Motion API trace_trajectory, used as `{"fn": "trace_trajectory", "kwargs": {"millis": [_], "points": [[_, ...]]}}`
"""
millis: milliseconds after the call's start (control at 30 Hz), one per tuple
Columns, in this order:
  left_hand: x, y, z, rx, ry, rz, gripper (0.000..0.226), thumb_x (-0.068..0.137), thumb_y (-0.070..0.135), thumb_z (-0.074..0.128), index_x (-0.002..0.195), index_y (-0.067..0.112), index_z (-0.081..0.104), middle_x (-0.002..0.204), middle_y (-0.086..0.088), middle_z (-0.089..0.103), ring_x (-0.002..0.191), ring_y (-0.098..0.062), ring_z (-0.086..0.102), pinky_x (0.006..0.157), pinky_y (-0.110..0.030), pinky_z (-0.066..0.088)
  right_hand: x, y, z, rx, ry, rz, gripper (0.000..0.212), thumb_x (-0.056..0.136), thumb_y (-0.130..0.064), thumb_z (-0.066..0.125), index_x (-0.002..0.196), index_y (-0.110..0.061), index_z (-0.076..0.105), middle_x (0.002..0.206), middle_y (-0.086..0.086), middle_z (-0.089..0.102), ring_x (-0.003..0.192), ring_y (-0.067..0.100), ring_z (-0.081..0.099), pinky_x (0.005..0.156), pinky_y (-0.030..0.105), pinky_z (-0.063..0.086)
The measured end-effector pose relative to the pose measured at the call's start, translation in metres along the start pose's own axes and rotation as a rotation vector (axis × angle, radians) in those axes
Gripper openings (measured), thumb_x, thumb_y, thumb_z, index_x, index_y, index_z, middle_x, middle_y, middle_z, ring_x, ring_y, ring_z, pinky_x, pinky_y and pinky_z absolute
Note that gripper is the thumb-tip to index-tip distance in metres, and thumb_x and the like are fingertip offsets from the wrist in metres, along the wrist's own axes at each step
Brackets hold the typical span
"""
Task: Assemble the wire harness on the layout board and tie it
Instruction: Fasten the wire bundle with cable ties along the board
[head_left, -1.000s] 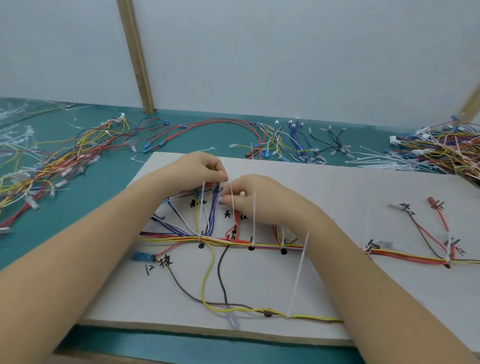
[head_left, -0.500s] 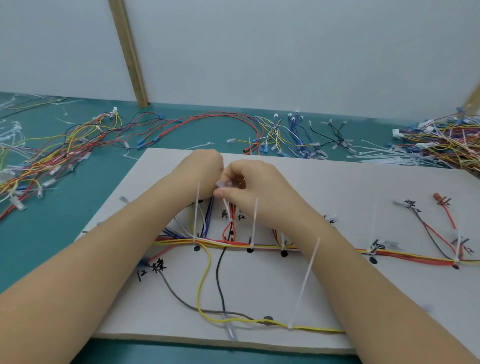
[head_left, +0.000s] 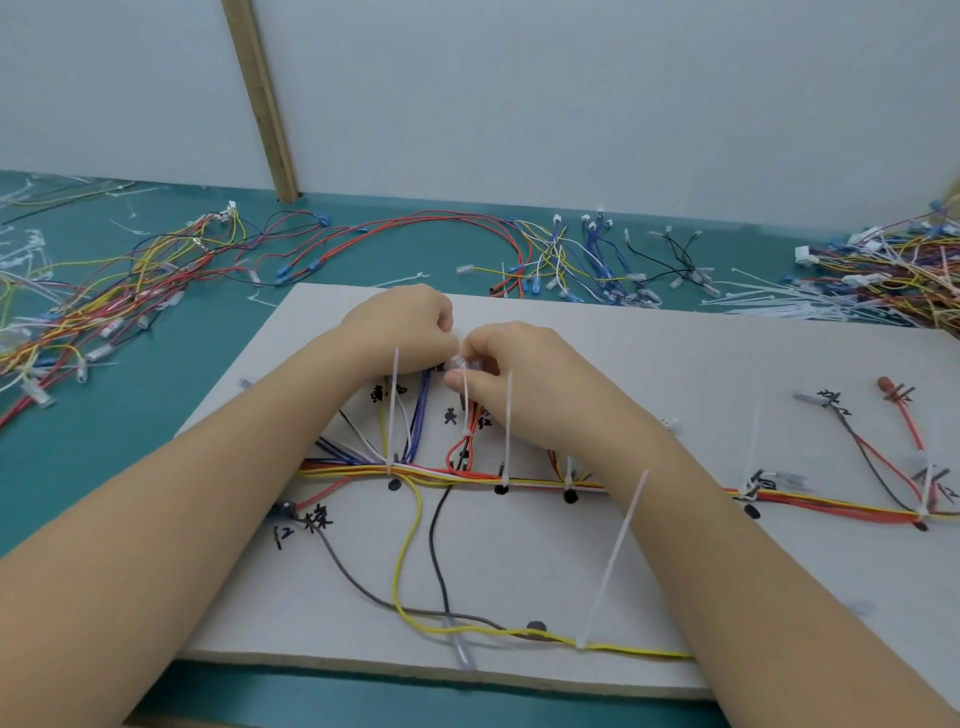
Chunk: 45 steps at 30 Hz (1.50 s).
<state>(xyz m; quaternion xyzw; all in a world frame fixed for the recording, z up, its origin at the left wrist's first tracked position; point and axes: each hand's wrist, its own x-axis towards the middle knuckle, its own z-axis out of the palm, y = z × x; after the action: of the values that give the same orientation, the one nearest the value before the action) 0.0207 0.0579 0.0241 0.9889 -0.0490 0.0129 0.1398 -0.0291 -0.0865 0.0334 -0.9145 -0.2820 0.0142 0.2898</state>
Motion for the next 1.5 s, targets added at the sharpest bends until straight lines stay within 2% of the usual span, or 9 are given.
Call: {"fn": "trace_trajectory", "kwargs": {"millis": [133,267,400,533,700,967,1200,1333,1500], "points": [[-0.005,-0.002,-0.007,-0.375,0.147,-0.005,0.016,0.077,0.004,0.047,0.079,0.020,0.051,0.055,0.006,0.042,0.045,-0.007,0.040,0.042,-0.022,0.029,0.002,0.000,0.002,-0.031,0.006,-0.006,0.018,0.090,-0.028,0.055,0.087,-0.011,0.058,0.080,0.001,0.054,0.079,0.021,0.048,0.067,0.031,0.036],[-0.015,-0.010,-0.030,-0.558,0.113,-0.004,0.020,0.080,0.038,0.050,0.073,0.022,0.060,0.060,0.001,0.052,0.051,-0.011,0.047,0.052,-0.023,0.036,0.001,0.002,-0.002,0.011,0.070,0.026,0.020,0.083,-0.040,0.063,0.079,-0.021,0.057,0.084,-0.003,0.055,0.079,0.015,0.046,0.061,0.028,0.026],[-0.018,-0.021,-0.027,-0.104,-0.110,-0.115,0.052,0.089,0.061,0.030,0.072,0.023,0.061,0.084,-0.002,0.061,0.077,-0.022,0.056,0.075,-0.030,0.041,0.004,0.007,-0.002,-0.052,0.056,0.145,0.052,0.085,-0.060,0.046,0.090,-0.013,0.066,0.097,0.004,0.063,0.093,0.022,0.053,0.072,0.031,0.039],[-0.017,-0.019,-0.020,0.029,-0.189,-0.100,0.057,0.085,0.064,0.039,0.060,0.016,0.058,0.059,0.000,0.061,0.042,-0.011,0.056,0.057,-0.022,0.042,0.004,0.009,-0.005,-0.106,0.050,0.171,0.048,0.097,-0.043,0.033,0.063,-0.012,0.046,0.068,0.005,0.049,0.078,0.027,0.046,0.055,0.031,0.030],[-0.011,-0.017,-0.007,0.152,-0.052,-0.036,0.065,0.090,0.058,0.035,0.047,0.009,0.038,0.049,-0.005,0.043,0.050,-0.017,0.042,0.049,-0.027,0.025,0.010,0.017,0.000,-0.126,0.073,0.144,0.035,0.098,-0.023,0.035,0.095,-0.002,0.063,0.098,0.015,0.063,0.095,0.029,0.054,0.073,0.031,0.037],[-0.009,-0.018,0.000,0.150,0.069,0.037,0.068,0.089,0.059,0.028,0.044,0.010,0.026,0.044,-0.007,0.030,0.044,-0.021,0.033,0.047,-0.030,0.023,0.019,0.020,0.013,-0.090,0.180,0.120,0.032,0.099,-0.022,0.036,0.099,-0.004,0.063,0.104,0.014,0.064,0.100,0.031,0.054,0.085,0.037,0.043],[-0.020,-0.014,0.000,0.393,0.190,0.158,0.061,0.091,0.056,0.017,0.049,0.016,0.036,0.052,-0.003,0.035,0.063,-0.026,0.043,0.054,-0.030,0.028,0.011,0.022,-0.001,-0.102,0.509,0.100,0.032,0.095,-0.025,0.037,0.067,-0.015,0.047,0.077,0.004,0.056,0.075,0.028,0.048,0.056,0.034,0.033],[-0.026,-0.019,0.005,0.373,0.173,0.139,0.060,0.092,0.054,0.016,0.052,0.015,0.038,0.053,-0.002,0.034,0.065,-0.027,0.043,0.057,-0.031,0.031,0.013,0.037,-0.009,-0.195,0.279,0.369,0.034,0.096,-0.032,0.033,0.068,-0.014,0.041,0.081,0.006,0.050,0.078,0.028,0.044,0.064,0.029,0.031],[-0.021,-0.018,0.010,0.309,0.184,0.083,0.065,0.090,0.059,0.019,0.047,0.013,0.037,0.051,-0.004,0.036,0.056,-0.025,0.040,0.053,-0.030,0.027,0.013,0.039,-0.002,-0.282,0.151,0.382,0.038,0.096,-0.043,0.034,0.076,-0.014,0.048,0.080,0.007,0.047,0.076,0.028,0.043,0.065,0.029,0.031]]}}
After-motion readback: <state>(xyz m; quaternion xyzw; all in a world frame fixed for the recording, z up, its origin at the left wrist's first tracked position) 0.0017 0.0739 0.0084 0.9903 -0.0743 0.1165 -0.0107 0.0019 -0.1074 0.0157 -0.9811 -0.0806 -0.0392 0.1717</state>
